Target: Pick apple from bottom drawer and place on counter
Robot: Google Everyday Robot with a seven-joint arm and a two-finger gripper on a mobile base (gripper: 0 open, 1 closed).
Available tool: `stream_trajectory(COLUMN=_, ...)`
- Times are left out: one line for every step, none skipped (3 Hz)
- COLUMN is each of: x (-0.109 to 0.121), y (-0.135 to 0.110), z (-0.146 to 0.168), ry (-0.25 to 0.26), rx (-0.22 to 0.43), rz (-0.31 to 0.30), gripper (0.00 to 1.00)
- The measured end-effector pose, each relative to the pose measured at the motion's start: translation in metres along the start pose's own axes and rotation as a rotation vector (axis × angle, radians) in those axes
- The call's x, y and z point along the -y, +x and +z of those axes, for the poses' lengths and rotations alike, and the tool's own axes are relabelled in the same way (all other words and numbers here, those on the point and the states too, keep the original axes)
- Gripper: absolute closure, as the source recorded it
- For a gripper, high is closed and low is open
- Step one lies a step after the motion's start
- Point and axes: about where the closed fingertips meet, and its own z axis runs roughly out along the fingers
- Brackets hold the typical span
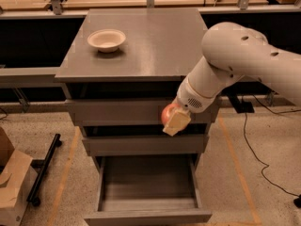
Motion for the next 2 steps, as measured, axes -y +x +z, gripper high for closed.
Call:
stream_trajectory(x=0.03, y=-0.019, z=-0.037, ry=0.042, rx=0.005, rz=-0.039, gripper=1.0)
stream_trajectory(x=0.062, y=-0.043, z=-0.086, ry=0.082, rx=0.006, rz=-0.085, gripper=1.0)
